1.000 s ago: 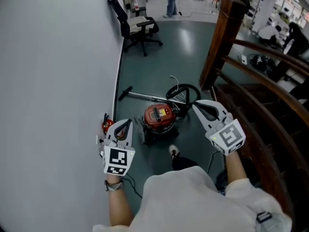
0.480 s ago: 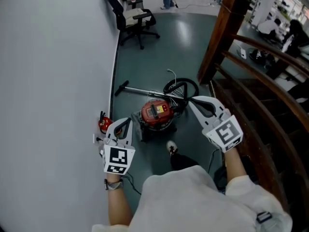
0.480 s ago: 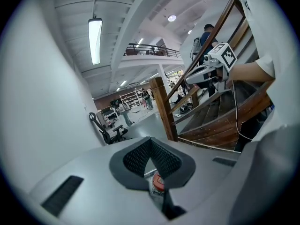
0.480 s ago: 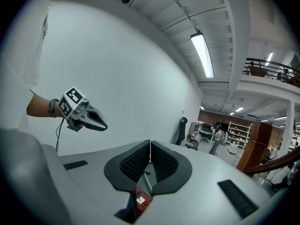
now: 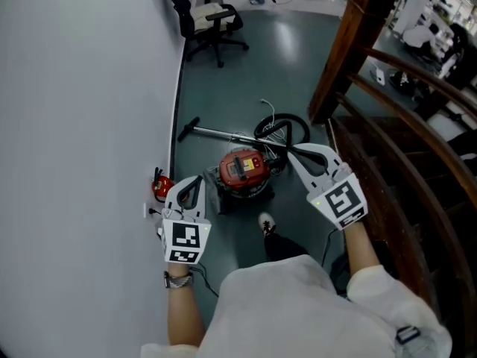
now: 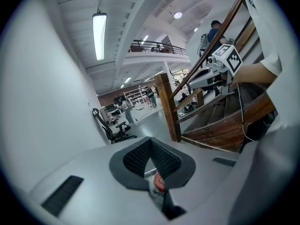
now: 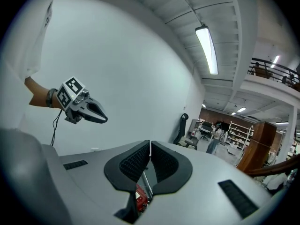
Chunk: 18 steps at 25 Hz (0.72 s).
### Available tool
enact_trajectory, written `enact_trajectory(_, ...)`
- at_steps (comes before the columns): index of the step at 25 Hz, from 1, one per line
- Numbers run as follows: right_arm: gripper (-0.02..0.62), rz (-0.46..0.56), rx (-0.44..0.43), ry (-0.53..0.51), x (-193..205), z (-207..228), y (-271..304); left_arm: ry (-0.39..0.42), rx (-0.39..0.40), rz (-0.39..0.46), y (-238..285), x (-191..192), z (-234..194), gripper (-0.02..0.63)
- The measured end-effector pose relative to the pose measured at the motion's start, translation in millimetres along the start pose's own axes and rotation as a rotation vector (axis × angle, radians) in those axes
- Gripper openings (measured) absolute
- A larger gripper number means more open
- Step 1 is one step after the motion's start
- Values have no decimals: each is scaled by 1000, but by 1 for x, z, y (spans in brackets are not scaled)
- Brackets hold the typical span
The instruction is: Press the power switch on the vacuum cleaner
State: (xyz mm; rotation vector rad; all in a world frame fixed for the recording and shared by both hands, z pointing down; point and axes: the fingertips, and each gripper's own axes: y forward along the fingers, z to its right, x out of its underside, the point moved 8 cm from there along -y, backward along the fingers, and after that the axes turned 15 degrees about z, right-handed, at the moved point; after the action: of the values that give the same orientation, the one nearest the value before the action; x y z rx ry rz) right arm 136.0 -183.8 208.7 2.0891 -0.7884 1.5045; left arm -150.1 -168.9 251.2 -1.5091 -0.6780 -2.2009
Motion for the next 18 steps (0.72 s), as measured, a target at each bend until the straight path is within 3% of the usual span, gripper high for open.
enact_trajectory(9, 31, -52, -29, -13, 41, 12, 23, 19, 15, -32, 21, 12, -7, -2)
enact_trajectory(18, 31, -157, -154, -70, 91, 18, 52, 20, 19, -75, 53, 32, -3, -2)
